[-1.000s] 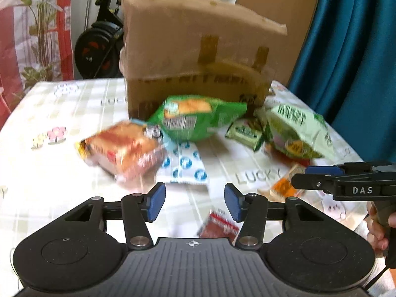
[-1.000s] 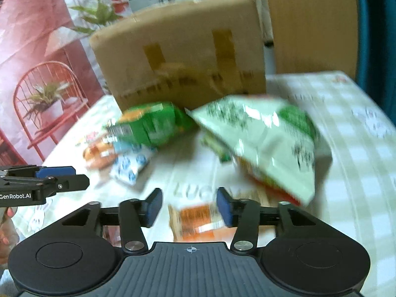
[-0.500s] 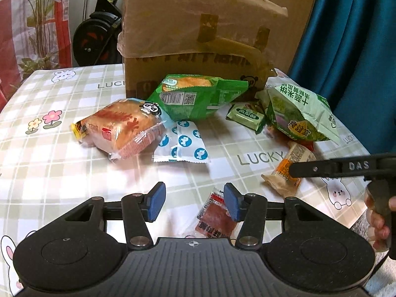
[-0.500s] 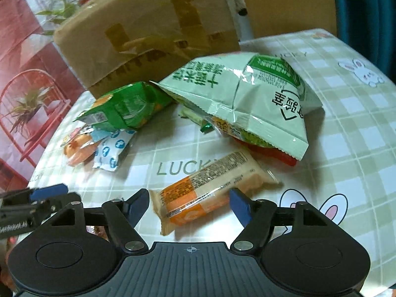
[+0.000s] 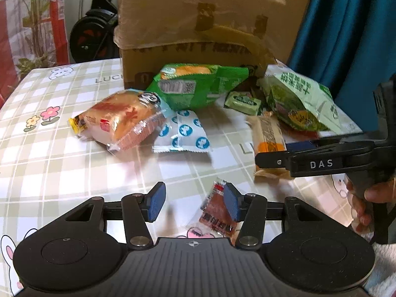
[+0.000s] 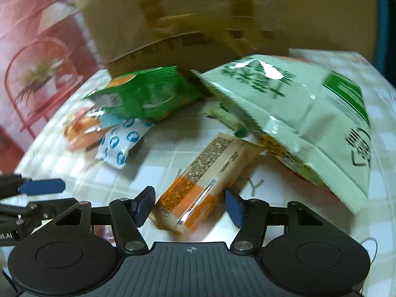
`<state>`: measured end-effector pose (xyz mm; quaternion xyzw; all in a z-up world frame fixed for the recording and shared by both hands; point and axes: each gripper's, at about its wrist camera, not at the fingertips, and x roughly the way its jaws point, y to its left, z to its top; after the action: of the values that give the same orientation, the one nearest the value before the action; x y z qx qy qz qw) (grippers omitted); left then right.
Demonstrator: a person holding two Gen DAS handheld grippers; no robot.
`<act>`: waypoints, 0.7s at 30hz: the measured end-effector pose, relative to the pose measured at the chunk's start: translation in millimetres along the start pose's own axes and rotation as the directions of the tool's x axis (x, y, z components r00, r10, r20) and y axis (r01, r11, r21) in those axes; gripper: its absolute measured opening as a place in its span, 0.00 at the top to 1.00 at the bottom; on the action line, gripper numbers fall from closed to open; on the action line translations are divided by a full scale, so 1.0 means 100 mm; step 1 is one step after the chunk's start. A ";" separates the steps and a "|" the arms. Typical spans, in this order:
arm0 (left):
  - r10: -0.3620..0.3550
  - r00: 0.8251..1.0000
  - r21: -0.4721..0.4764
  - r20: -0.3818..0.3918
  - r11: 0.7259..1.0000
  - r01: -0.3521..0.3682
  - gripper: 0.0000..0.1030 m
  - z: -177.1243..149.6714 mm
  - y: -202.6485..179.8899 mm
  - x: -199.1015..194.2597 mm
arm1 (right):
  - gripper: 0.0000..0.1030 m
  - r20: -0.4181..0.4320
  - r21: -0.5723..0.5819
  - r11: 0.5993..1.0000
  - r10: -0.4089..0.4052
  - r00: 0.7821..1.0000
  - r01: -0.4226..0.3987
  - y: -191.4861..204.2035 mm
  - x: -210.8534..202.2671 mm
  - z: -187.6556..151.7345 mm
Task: Organize snacks
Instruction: 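Move the right tool to the orange-labelled wafer bar while the left tool approaches a small red packet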
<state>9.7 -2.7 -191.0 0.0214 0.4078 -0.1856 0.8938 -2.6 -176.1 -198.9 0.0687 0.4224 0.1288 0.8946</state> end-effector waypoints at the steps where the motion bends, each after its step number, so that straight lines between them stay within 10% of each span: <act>1: -0.006 1.000 0.009 -0.008 1.000 0.006 0.48 -0.01 -0.01 0.01 | 0.49 -0.012 -0.013 1.000 0.001 1.000 -0.001 0.02 0.01 0.00; 13: 0.016 0.998 0.214 -0.068 0.977 -0.001 0.45 -0.14 -0.40 0.30 | 0.54 -0.010 -0.044 0.999 -0.007 1.000 0.007 -0.07 -0.10 -0.10; 21: 0.061 0.997 0.139 -0.050 0.989 -0.053 0.51 -0.06 -0.28 0.37 | 0.54 -0.009 -0.043 0.999 -0.026 1.000 0.026 -0.12 -0.13 -0.10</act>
<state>17.5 -38.7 -219.1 0.0998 0.4174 -0.1871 0.8836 -16.2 -191.6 -198.1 0.0433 0.4246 0.1266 0.8954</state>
